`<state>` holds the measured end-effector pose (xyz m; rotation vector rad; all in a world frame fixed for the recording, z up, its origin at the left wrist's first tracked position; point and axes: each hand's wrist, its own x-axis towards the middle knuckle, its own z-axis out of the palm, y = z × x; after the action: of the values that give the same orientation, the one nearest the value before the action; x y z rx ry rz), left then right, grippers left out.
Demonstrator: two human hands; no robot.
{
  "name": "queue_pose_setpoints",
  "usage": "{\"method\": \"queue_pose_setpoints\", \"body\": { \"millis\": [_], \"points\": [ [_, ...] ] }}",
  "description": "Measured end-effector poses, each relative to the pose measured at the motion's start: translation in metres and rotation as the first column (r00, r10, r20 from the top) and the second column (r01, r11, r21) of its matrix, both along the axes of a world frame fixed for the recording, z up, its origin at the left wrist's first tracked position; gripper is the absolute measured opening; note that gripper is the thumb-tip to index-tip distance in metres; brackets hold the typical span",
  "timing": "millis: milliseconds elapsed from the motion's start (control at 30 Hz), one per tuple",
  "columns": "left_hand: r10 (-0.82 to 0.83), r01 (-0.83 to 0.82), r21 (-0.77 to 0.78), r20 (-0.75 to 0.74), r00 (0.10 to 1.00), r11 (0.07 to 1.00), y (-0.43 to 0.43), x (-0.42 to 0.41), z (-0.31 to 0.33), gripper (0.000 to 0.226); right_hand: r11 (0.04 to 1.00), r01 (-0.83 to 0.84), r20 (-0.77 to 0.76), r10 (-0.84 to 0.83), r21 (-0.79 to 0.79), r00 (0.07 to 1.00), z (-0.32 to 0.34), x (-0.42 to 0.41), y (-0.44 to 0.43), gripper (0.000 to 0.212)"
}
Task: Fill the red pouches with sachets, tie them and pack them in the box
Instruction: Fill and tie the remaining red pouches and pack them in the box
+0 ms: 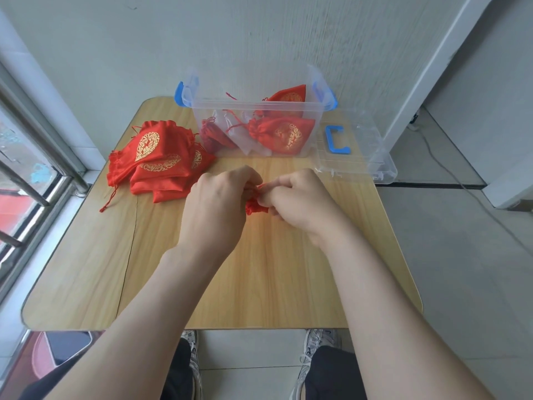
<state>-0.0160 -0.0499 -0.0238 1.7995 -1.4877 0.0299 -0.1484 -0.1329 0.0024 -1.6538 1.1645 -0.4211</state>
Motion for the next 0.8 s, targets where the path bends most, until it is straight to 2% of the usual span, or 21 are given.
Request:
{"method": "queue_pose_setpoints", "body": {
  "millis": [133, 300, 367, 567, 667, 800],
  "points": [
    [-0.011, 0.012, 0.005, -0.110, 0.994, 1.000, 0.000, 0.001, 0.006, 0.032, 0.941, -0.012, 0.150, -0.041, 0.338, 0.988, 0.006, -0.002, -0.003, 0.012],
    [0.114, -0.120, -0.017, -0.199, 0.973, 0.993, -0.002, 0.000, 0.011, 0.023, 0.830, -0.004, 0.240, -0.156, 0.558, 0.958, 0.005, -0.002, -0.009, 0.010],
    [0.143, -0.150, -0.017, -0.213, 0.966, 0.989, -0.002, 0.000, 0.013, 0.021, 0.801, -0.018, 0.268, -0.179, 0.599, 0.947, 0.006, -0.001, -0.010, 0.006],
    [0.100, -0.101, 0.006, -0.235, 0.967, 0.995, -0.002, -0.003, 0.016, 0.029, 0.775, -0.023, 0.292, -0.210, 0.632, 0.933, 0.006, 0.002, -0.014, 0.006],
    [0.073, -0.080, -0.020, -0.241, 0.968, 0.997, -0.002, -0.003, 0.018, 0.020, 0.779, -0.027, 0.301, -0.210, 0.626, 0.930, 0.007, 0.003, -0.013, 0.007],
    [0.007, -0.010, -0.019, -0.148, 0.989, 1.000, -0.001, 0.002, 0.012, 0.014, 0.803, 0.007, 0.310, -0.238, 0.597, 0.920, 0.006, 0.002, -0.013, 0.009]
  ]
}}
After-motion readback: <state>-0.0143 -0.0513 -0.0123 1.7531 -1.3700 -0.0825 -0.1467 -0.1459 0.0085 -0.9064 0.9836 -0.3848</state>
